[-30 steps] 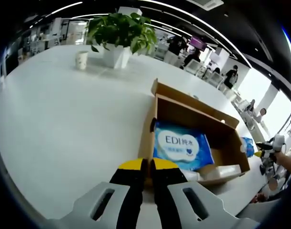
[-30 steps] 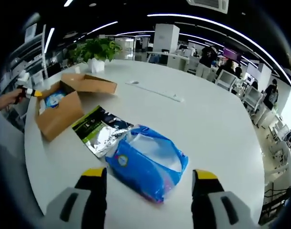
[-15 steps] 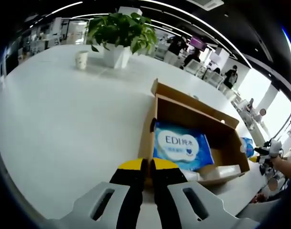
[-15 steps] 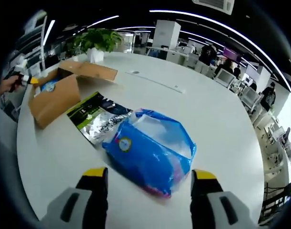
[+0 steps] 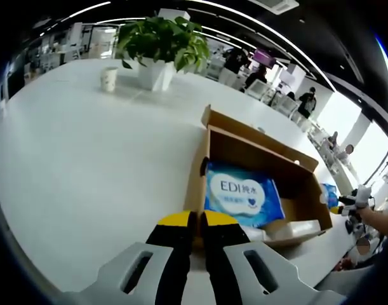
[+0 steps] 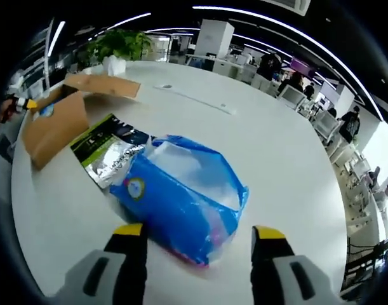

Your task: Operate the shoe box by opening the lid, removing the specified soft item, and placing it in the target area until the item is outside and the box remains undamaged.

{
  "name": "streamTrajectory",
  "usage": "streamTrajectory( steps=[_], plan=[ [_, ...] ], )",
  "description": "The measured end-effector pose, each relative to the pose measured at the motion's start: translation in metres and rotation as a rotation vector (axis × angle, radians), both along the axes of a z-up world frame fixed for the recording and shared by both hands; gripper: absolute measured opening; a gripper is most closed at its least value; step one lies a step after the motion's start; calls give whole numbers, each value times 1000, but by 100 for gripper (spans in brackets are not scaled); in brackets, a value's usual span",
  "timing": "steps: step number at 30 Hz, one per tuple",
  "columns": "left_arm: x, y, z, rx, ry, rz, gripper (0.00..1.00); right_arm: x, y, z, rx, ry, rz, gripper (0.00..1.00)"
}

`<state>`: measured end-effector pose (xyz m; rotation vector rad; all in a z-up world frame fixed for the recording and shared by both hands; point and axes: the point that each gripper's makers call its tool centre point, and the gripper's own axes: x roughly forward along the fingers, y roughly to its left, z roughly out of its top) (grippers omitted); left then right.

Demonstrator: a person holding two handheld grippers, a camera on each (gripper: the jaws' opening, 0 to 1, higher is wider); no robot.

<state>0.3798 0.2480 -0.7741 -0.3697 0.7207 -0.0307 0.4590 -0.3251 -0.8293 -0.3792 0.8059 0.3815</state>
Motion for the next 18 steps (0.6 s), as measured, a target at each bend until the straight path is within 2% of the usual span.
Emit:
streamTrajectory(
  steps=[12,18],
  plan=[
    [0,0,0,-4,0,1,4,1,-11,-3,-46,20,-8,64],
    [0,0,0,-3,0,1,4,-1,-9,-6,-33,37,-21,62]
  ],
)
